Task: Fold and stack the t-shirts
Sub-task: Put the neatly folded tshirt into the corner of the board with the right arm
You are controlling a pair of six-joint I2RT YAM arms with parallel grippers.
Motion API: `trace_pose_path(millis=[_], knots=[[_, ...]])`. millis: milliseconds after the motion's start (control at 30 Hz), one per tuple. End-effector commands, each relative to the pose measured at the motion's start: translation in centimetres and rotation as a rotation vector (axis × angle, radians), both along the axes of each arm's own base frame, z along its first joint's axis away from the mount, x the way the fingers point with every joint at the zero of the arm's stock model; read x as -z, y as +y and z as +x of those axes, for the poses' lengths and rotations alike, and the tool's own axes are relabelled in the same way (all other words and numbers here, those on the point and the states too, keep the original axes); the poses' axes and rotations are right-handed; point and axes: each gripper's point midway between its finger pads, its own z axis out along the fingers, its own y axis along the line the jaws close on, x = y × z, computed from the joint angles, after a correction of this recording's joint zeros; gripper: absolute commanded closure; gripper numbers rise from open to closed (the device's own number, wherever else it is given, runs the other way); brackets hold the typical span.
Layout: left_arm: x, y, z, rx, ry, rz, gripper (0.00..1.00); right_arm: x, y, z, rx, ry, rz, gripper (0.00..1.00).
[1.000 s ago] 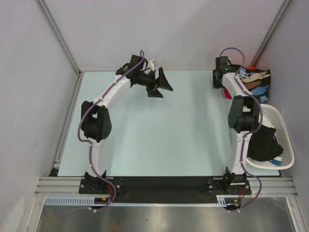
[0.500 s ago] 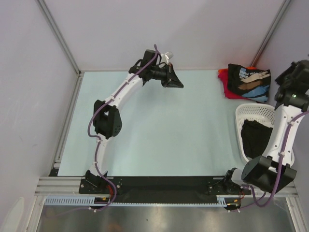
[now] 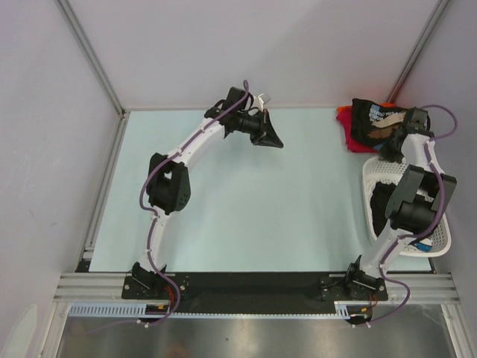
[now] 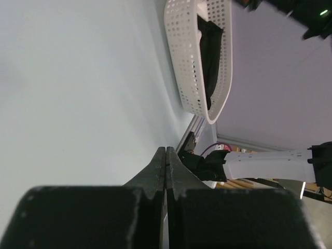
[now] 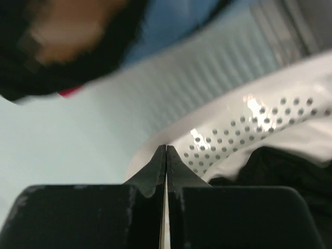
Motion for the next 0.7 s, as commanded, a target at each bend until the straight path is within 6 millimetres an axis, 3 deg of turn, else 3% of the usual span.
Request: trace_pose_path(millis=[0, 33, 200, 267, 333, 400, 433, 500, 633, 667], knots=[[-2.4, 1.2, -1.0, 0.005, -0.065, 0.007, 1.0, -7.6, -1.6, 7.6, -0.025, -0.223, -0.105, 1.0], [-2.0, 1.4, -1.1, 0.004, -0.058, 0.016, 1.0, -8.4, -1.7, 9.1, -0.034, -0.235, -0.112, 1.0], [-1.4, 2.4, -1.4, -0.006, -0.06, 0.053, 1.0, -10.7, -1.0, 12.2, -0.07, -0.301, -0.158, 1.0], [-1.0, 2.7, -1.3, -0.011, -0.056, 0.062, 1.0, -10.0, -1.8, 13.3, -0.053, -0.292, -0.183, 1.0], [-0.9, 3.0, -1.4, -0.011, -0.051, 0.068, 1.0, -7.4, -1.9, 14.3, -0.057, -0.243, -0.166, 1.0], [-1.4, 3.3, -1.5, -0.017, -0.067, 0.073, 1.0, -6.1, -1.7, 15.4, -0.072, -0.247, -0.154, 1.0], [-1.4, 3.6, -1.7, -0.018, -0.072, 0.083, 1.0, -4.3, -1.5, 16.0, -0.079, -0.23, -0.15, 1.0], [-1.8, 4.1, -2.4, -0.016, -0.077, 0.087, 1.0, -4.1, -1.7, 17.7, -0.077, -0.261, -0.174, 1.0], [-1.3, 5.3, -4.1, -0.014, -0.053, 0.109, 1.0, 0.2, -1.4, 21.3, -0.074, -0.245, -0.171, 1.0], [-1.4, 5.8, -4.7, -0.017, -0.044, 0.115, 1.0, 3.1, -1.3, 22.1, -0.077, -0.221, -0.163, 1.0]])
